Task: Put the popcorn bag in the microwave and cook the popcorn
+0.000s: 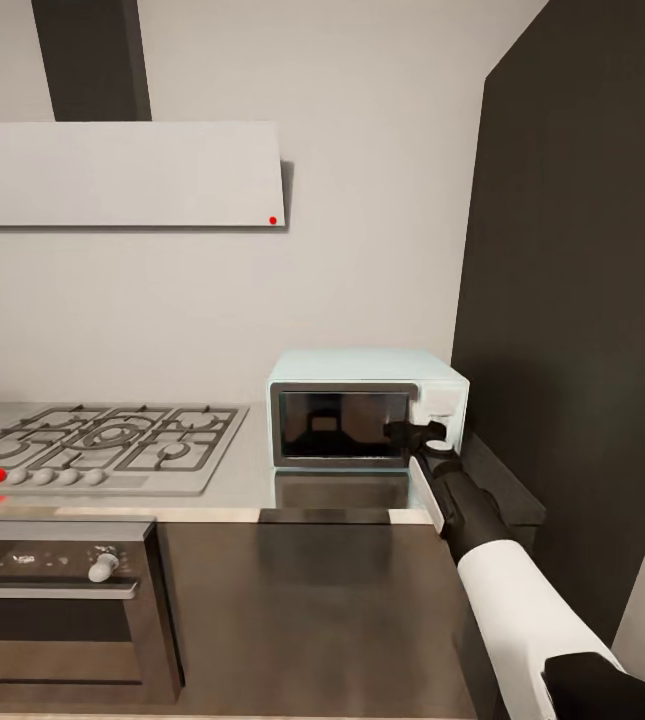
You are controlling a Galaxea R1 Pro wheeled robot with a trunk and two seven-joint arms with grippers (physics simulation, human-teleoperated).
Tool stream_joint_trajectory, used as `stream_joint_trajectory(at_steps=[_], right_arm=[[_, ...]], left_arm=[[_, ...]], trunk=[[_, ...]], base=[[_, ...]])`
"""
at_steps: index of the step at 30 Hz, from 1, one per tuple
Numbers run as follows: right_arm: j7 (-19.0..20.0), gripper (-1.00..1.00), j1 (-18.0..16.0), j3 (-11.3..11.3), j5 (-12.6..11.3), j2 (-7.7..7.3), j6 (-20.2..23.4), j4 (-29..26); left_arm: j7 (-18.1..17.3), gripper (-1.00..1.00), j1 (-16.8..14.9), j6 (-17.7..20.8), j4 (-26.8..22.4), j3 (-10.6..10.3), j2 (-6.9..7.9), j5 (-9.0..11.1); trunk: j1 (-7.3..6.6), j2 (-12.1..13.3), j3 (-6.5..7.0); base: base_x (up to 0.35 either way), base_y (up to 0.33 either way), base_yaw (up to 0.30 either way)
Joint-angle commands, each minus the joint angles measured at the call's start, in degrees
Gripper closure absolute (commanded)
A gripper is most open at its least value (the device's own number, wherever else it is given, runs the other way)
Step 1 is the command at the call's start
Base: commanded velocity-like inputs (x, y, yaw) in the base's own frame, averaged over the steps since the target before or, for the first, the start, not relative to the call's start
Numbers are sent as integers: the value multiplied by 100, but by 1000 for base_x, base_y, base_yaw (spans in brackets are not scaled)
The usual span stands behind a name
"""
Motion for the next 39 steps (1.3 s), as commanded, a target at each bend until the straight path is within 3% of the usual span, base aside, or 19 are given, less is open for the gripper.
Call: stream_joint_trajectory(at_steps=[1,5,9,14,17,39], right_arm=[[-24,-100,-3,15,1,-5,33,-1],[105,-100,-3,15,19,-12,-136,353],[705,-100,-3,13,22,-153,-306,532],[819,-100,-3,-2,-12,-223,-334,553],[849,-100,-3,0,-16,-398,-335,554],[754,-100,-3,6,-22,-392,-343,687]], left_arm=[[0,-100,-1,-12,-2,7,-1,33],[-1,-100,-1,-12,-2,6,-1,35],[-1,-100,-1,-12,-7,9,-1,35],[6,-100,-1,-12,-16,10,-1,35],[7,-100,-1,-17,-26,10,-1,35],[-10,-100,-1,-13,-28,4,-3,26]], trunk=[[0,-4,-6],[0,-4,-6],[0,-4,-6],[0,-4,-6],[0,-4,-6],[0,-4,-6]], base=[[0,0,0],[0,0,0],[0,0,0],[0,0,0],[0,0,0],[56,0,0]])
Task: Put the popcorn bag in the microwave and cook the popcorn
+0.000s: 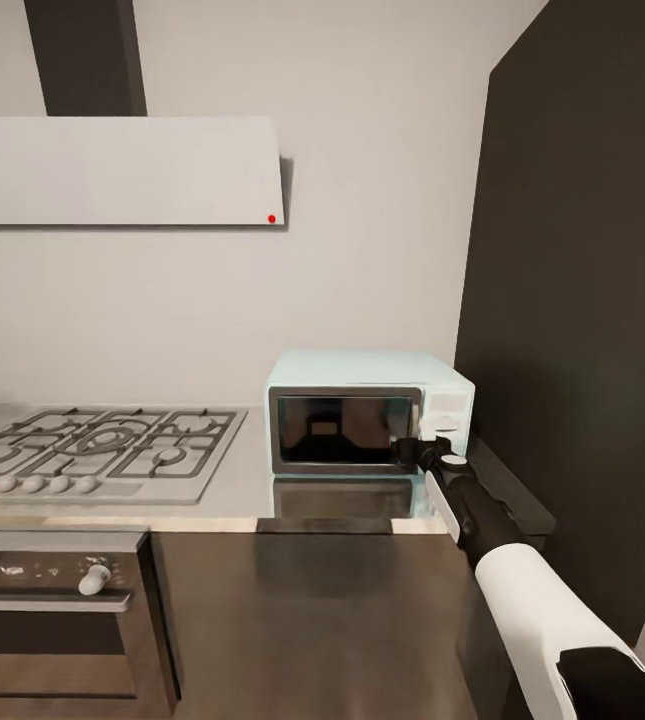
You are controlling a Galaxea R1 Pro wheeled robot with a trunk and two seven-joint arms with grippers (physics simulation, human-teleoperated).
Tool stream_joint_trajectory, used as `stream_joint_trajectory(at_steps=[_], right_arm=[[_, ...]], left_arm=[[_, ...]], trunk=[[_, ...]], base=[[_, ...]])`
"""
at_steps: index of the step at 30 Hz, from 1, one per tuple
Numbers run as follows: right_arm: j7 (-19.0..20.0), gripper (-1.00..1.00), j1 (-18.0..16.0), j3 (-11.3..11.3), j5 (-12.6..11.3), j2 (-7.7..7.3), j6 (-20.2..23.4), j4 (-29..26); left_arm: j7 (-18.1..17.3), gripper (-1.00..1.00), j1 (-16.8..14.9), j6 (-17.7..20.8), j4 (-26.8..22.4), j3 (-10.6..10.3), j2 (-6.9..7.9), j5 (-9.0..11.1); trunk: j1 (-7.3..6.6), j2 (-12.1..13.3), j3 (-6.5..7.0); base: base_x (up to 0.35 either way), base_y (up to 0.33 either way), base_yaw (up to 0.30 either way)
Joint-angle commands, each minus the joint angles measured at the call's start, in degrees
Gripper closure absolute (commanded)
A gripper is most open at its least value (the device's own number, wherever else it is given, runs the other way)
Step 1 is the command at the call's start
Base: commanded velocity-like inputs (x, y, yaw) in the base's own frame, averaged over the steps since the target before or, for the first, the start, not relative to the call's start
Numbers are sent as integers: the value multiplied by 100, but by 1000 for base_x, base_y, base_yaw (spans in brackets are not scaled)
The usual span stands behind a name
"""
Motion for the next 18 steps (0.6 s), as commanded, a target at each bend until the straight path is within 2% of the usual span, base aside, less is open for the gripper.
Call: stream_joint_trajectory(at_steps=[1,18], right_arm=[[-34,-100,-3,19,1,-1,35,-6],[-69,-100,-3,2,7,-17,44,-1]], left_arm=[[0,-100,-1,-12,-2,7,-1,34],[9,-100,-1,-12,-2,14,0,36]], trunk=[[1,-3,-6],[1,-3,-6]], base=[[20,0,0],[1,0,0]])
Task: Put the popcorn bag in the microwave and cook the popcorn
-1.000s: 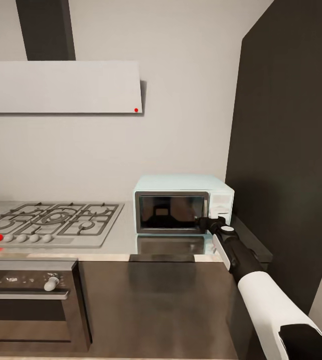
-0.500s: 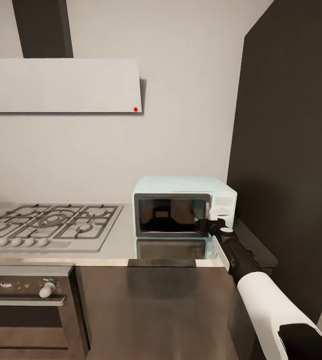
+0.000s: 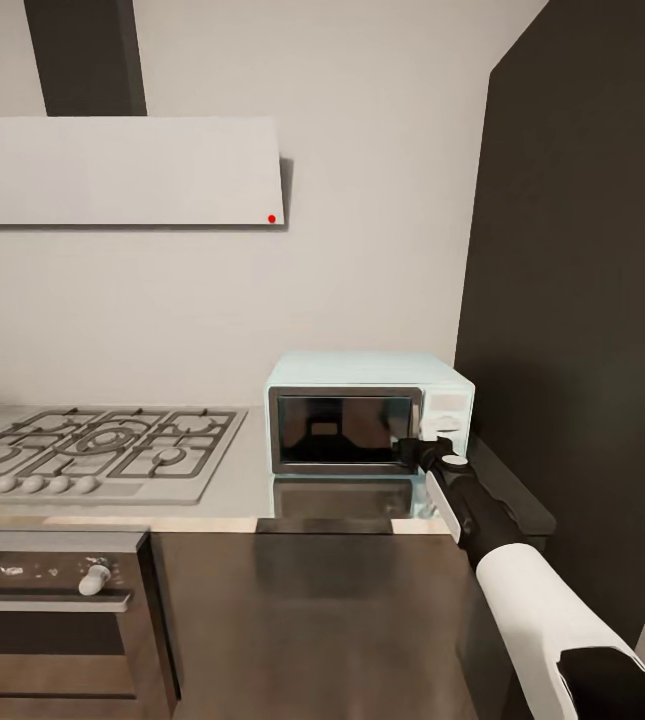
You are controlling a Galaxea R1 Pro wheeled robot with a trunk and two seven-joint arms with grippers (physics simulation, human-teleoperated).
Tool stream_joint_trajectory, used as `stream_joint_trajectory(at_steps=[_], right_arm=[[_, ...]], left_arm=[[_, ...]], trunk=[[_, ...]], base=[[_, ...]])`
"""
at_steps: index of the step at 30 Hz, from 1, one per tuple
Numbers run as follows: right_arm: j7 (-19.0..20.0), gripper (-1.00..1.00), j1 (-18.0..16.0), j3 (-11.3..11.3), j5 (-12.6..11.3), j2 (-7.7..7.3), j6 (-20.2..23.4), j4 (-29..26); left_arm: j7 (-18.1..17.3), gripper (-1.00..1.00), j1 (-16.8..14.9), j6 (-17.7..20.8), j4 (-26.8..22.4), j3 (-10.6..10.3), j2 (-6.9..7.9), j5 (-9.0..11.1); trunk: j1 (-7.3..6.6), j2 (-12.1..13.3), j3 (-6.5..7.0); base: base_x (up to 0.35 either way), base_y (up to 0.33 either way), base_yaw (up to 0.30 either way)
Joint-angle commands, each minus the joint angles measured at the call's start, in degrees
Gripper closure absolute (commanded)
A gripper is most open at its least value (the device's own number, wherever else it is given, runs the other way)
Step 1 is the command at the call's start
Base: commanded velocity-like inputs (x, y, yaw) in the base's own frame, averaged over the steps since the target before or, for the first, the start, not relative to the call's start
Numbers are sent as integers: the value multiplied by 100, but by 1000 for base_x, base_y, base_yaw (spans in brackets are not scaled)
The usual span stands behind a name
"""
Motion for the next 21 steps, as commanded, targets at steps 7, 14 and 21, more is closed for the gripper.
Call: stream_joint_trajectory(at_steps=[7,14,21], right_arm=[[-52,-100,-3,19,14,19,36,-9],[-52,100,-3,19,5,21,36,-9],[-52,100,-3,18,8,17,28,-9]], left_arm=[[1,-100,-1,-12,-2,7,-1,33],[1,-100,-1,-12,-2,8,-1,32],[1,-100,-1,-12,-2,8,-1,32]], trunk=[[0,-4,-6],[0,-4,-6],[0,-4,-6]], base=[[0,0,0],[0,0,0],[0,0,0]])
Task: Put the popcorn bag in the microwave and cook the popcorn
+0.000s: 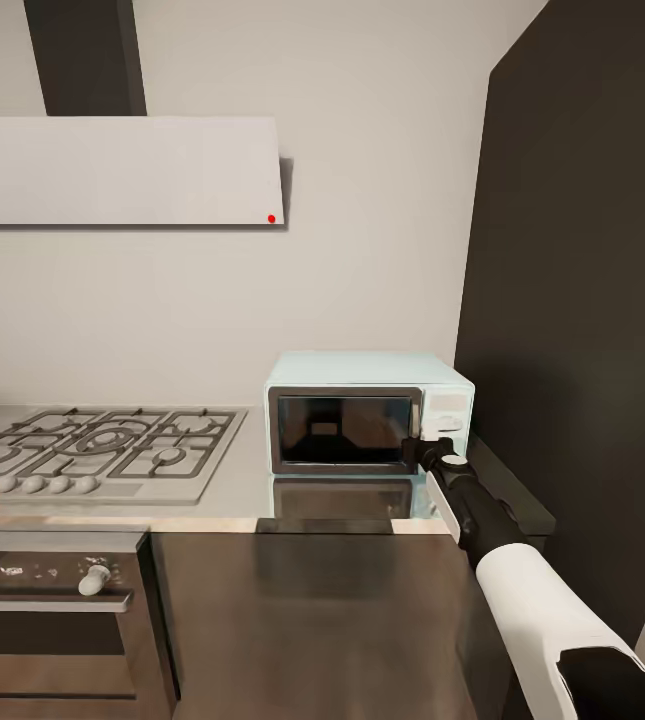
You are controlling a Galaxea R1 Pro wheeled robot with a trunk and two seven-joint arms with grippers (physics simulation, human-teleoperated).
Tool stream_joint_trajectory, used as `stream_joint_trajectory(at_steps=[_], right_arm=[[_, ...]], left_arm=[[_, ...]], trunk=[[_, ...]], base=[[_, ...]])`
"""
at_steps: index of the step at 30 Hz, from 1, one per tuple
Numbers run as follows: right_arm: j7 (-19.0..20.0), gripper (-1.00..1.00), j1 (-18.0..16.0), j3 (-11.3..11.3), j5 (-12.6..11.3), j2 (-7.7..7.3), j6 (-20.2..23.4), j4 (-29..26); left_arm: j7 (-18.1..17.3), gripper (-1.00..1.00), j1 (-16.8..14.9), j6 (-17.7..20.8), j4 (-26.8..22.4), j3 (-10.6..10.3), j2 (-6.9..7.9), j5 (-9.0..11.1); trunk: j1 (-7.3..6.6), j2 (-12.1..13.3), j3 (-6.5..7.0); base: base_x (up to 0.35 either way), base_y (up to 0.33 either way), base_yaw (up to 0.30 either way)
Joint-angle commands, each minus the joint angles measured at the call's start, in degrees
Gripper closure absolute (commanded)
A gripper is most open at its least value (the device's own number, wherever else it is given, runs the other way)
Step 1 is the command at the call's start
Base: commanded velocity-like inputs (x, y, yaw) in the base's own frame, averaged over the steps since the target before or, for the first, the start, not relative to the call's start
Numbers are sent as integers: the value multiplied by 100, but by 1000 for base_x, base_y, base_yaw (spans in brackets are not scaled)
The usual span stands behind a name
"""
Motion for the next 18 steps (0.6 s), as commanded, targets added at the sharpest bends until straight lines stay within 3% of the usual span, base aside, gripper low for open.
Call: stream_joint_trajectory(at_steps=[1,10,18], right_arm=[[48,100,-2,37,-122,11,22,-10],[40,100,-2,31,-126,10,23,-10],[40,100,-2,33,-118,10,22,-10]], left_arm=[[1,-100,-3,-13,1,5,-2,34],[-12,-100,-3,-20,9,1,-9,34],[-17,-100,-3,-22,1,1,-4,34]], trunk=[[0,-4,-6],[0,-4,-6],[0,-4,-6]], base=[[0,0,0],[-11,0,0],[-281,0,0]])
